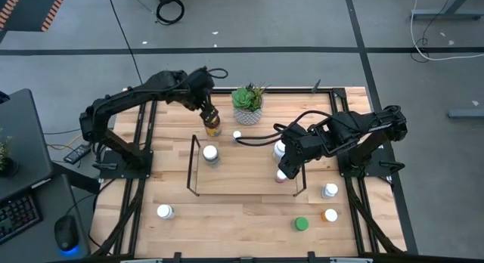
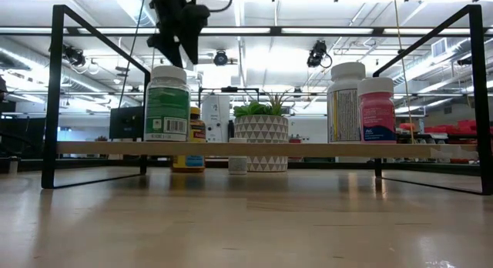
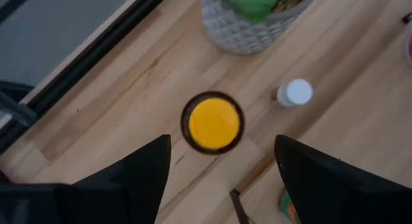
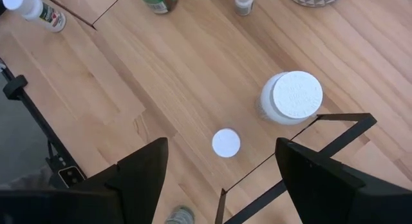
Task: Pick and place medicine bottles onto shelf by color
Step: Put the large yellow medicine bottle on the shelf
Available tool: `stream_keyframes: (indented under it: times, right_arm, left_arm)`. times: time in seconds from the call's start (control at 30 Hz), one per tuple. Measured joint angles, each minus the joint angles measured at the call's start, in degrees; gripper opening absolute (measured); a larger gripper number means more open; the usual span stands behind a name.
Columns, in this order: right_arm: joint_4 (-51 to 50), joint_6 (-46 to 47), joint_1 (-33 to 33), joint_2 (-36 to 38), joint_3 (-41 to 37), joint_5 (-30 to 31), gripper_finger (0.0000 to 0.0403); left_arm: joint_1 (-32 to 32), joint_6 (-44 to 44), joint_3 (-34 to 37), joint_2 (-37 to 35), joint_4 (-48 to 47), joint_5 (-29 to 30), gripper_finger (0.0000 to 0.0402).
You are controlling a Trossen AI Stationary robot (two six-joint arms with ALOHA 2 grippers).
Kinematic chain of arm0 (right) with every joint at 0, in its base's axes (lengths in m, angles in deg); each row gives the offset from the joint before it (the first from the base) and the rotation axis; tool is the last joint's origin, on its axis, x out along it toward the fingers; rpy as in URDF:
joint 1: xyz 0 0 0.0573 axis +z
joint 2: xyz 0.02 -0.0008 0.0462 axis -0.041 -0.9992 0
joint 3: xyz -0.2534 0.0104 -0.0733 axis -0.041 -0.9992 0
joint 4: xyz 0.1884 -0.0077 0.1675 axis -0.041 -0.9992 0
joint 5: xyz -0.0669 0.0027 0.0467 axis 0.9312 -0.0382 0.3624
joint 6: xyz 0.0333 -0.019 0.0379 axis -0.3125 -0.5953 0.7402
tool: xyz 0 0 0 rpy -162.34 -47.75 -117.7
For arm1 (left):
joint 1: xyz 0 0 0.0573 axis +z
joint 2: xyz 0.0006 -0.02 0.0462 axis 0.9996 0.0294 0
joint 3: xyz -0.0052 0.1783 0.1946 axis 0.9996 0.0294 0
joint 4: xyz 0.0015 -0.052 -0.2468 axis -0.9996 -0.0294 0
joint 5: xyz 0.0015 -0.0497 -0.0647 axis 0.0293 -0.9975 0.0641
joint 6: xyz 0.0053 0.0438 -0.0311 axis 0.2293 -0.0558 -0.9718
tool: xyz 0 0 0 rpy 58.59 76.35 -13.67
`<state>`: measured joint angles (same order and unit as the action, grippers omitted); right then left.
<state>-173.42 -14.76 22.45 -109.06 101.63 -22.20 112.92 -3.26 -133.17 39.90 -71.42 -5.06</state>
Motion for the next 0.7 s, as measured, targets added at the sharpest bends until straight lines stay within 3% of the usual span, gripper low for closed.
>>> stream_keyframes:
  times: [0.7]
  right_arm:
    - [0.0,-1.8,-0.9,0.0,0.0,-4.0,0.0294]
  left_arm:
    - [0.3,1.5,0.1,10.9,-1.8,-1.3,0.0284]
